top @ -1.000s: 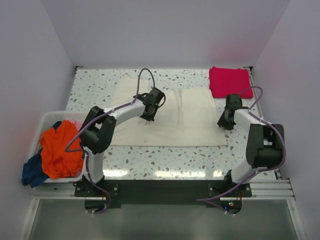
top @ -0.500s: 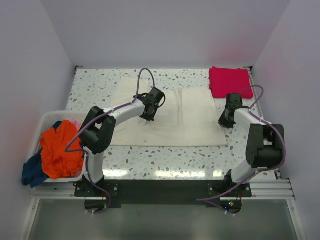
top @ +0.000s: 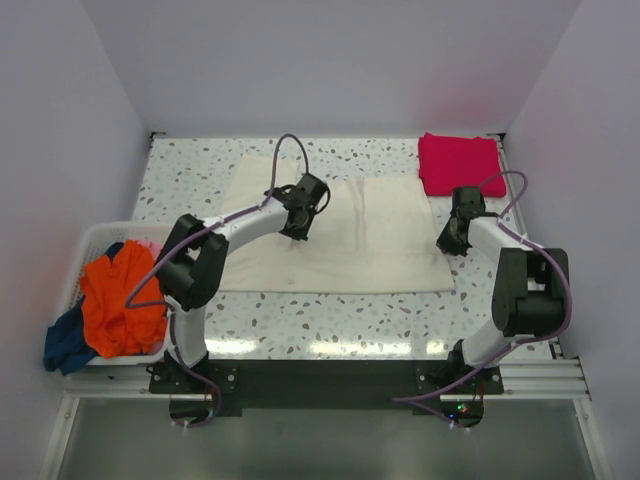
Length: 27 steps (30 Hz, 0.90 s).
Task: Fold and stack the t-shirts
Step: Fold the tshirt
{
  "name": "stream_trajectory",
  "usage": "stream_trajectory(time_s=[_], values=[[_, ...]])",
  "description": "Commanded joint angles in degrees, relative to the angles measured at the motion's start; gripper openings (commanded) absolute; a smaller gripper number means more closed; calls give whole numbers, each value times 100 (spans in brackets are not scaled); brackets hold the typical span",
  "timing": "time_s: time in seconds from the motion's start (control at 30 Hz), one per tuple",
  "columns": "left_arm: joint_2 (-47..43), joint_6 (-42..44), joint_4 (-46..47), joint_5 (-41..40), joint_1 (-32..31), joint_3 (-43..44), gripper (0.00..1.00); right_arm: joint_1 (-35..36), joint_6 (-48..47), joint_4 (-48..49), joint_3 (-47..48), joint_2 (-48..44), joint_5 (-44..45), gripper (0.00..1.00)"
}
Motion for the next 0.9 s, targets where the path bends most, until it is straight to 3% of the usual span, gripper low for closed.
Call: stream_trajectory(time_s=[0.0, 0.87], values=[[-390, -17, 46, -205, -7, -11, 0, -20, -34, 59, 229, -209, -7, 0], [-742, -184, -77, -566, 256, -310, 0, -46, -8, -11, 405, -508, 64, 0]])
